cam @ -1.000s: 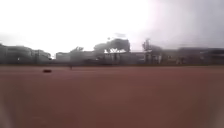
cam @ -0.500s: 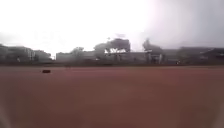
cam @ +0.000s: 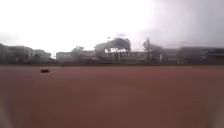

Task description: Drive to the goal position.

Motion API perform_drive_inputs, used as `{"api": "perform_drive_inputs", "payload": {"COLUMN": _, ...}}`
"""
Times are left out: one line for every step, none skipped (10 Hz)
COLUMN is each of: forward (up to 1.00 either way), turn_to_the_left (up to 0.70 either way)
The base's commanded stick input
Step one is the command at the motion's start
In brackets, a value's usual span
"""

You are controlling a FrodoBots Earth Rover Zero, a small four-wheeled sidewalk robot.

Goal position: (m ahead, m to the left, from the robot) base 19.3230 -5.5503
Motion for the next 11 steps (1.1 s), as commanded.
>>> {"api": "perform_drive_inputs", "payload": {"forward": 0.50, "turn_to_the_left": 0.00}}
{"api": "perform_drive_inputs", "payload": {"forward": 0.50, "turn_to_the_left": 0.00}}
{"api": "perform_drive_inputs", "payload": {"forward": 0.50, "turn_to_the_left": 0.00}}
{"api": "perform_drive_inputs", "payload": {"forward": 0.50, "turn_to_the_left": 0.00}}
{"api": "perform_drive_inputs", "payload": {"forward": 0.50, "turn_to_the_left": 0.00}}
{"api": "perform_drive_inputs", "payload": {"forward": 0.50, "turn_to_the_left": 0.00}}
{"api": "perform_drive_inputs", "payload": {"forward": 0.50, "turn_to_the_left": 0.00}}
{"api": "perform_drive_inputs", "payload": {"forward": 0.50, "turn_to_the_left": 0.00}}
{"api": "perform_drive_inputs", "payload": {"forward": 0.50, "turn_to_the_left": 0.00}}
{"api": "perform_drive_inputs", "payload": {"forward": 0.50, "turn_to_the_left": 0.00}}
{"api": "perform_drive_inputs", "payload": {"forward": 0.50, "turn_to_the_left": 0.00}}
